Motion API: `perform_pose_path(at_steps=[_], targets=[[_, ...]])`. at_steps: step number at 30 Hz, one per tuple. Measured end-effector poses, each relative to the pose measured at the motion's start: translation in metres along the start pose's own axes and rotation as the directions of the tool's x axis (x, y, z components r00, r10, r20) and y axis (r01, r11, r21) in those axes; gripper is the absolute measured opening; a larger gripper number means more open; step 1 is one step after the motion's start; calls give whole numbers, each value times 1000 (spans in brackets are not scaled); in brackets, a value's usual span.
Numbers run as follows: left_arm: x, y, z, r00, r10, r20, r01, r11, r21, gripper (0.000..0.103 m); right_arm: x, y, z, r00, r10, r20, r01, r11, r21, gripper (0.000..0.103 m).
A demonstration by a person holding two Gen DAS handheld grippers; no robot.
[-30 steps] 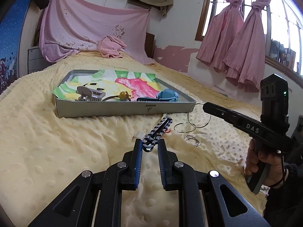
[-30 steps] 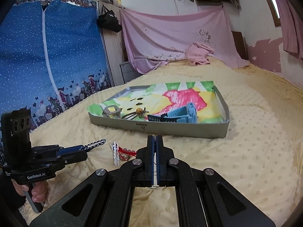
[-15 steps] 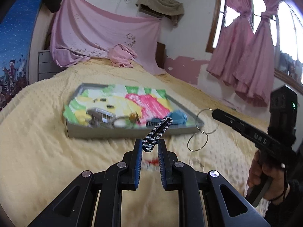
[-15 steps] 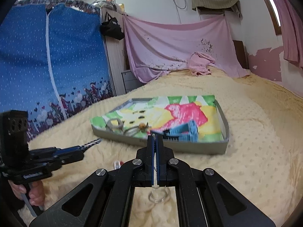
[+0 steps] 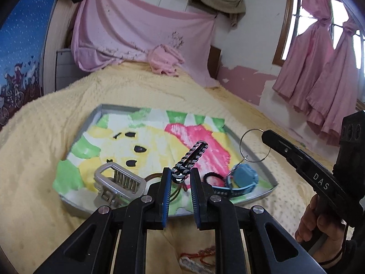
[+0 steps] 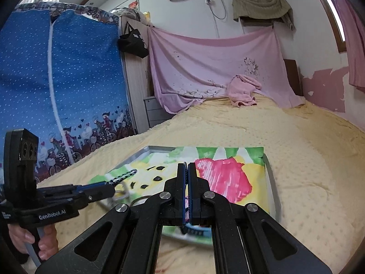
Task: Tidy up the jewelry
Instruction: 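Carry strap and silver ring into the tray and open both grippers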
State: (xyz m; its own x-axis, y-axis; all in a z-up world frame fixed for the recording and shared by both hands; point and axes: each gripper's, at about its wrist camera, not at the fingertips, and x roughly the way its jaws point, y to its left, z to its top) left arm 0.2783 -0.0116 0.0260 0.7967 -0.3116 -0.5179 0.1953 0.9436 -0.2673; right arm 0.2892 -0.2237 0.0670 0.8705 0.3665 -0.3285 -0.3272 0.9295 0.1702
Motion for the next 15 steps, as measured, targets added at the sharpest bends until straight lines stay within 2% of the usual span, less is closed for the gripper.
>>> perform_pose_path(at_steps=[7, 9, 15], targets=[[35, 3, -10, 994, 36, -101, -38, 999, -11, 16, 36, -13, -21, 994, -14, -111, 17, 1000, 22, 2], [36, 1, -13, 994, 54, -98, -55, 999, 0, 16, 44, -21, -30, 988, -16, -152, 22, 999, 39, 2], [34, -1, -13, 995, 39, -90, -39, 999, 1, 19, 49, -38, -40, 982, -5, -189, 24, 995, 99, 3]])
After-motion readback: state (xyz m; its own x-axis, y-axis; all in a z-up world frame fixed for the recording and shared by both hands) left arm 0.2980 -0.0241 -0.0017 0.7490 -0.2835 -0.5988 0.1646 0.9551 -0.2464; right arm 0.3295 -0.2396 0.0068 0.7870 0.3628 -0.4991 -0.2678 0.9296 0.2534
